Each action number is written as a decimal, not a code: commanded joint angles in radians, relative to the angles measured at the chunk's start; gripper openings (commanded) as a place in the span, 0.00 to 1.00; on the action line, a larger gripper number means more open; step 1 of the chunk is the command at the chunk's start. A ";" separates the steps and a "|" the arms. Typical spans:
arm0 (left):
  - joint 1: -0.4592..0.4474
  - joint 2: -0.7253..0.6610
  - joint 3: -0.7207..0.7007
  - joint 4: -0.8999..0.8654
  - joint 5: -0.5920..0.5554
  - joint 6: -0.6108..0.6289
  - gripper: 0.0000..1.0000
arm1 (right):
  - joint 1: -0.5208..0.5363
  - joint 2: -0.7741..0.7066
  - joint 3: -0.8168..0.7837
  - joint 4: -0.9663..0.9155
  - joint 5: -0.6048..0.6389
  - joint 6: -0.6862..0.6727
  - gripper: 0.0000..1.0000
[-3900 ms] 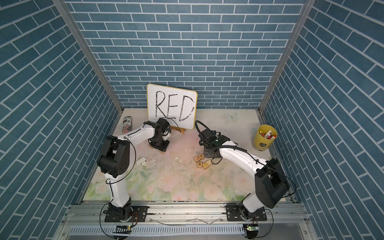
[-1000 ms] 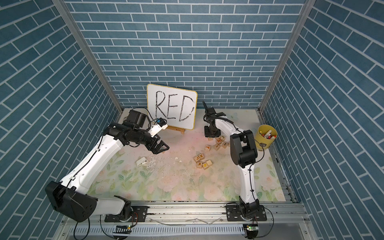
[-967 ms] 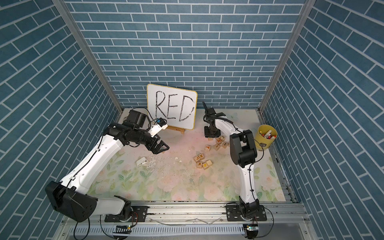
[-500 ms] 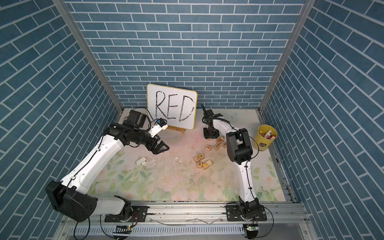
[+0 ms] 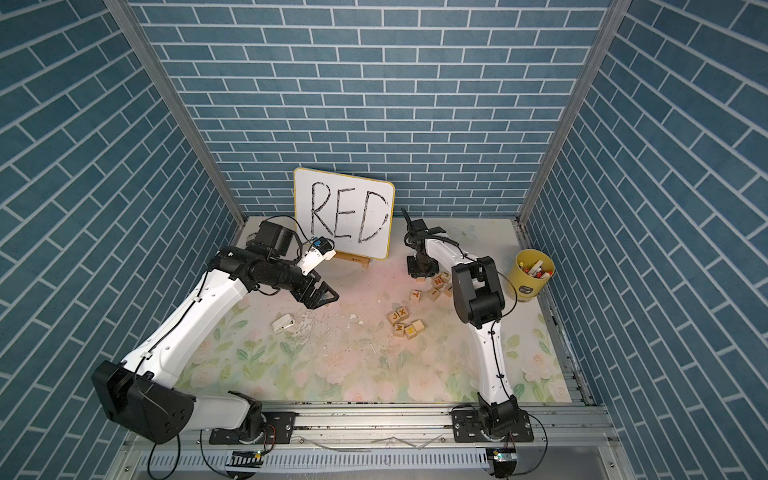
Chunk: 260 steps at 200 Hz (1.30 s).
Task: Assemble the uppercase word "red" with letter blocks
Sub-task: Pick up the letter block from the center of the board.
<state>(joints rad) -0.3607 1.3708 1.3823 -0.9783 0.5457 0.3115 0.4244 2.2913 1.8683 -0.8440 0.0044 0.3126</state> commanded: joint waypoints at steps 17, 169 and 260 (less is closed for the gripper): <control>-0.006 0.006 -0.008 -0.003 0.017 -0.005 0.99 | -0.004 0.010 -0.016 -0.015 0.018 -0.024 0.32; -0.006 -0.029 0.020 -0.023 -0.019 0.006 0.99 | 0.003 -0.331 -0.262 0.037 -0.008 0.027 0.11; -0.006 -0.076 0.061 -0.084 -0.046 0.045 0.99 | 0.255 -0.411 -0.269 -0.001 -0.038 0.007 0.12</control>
<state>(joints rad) -0.3626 1.3182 1.4105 -1.0126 0.5049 0.3302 0.6064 1.8744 1.5940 -0.8116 0.0029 0.3172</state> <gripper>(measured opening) 0.994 0.329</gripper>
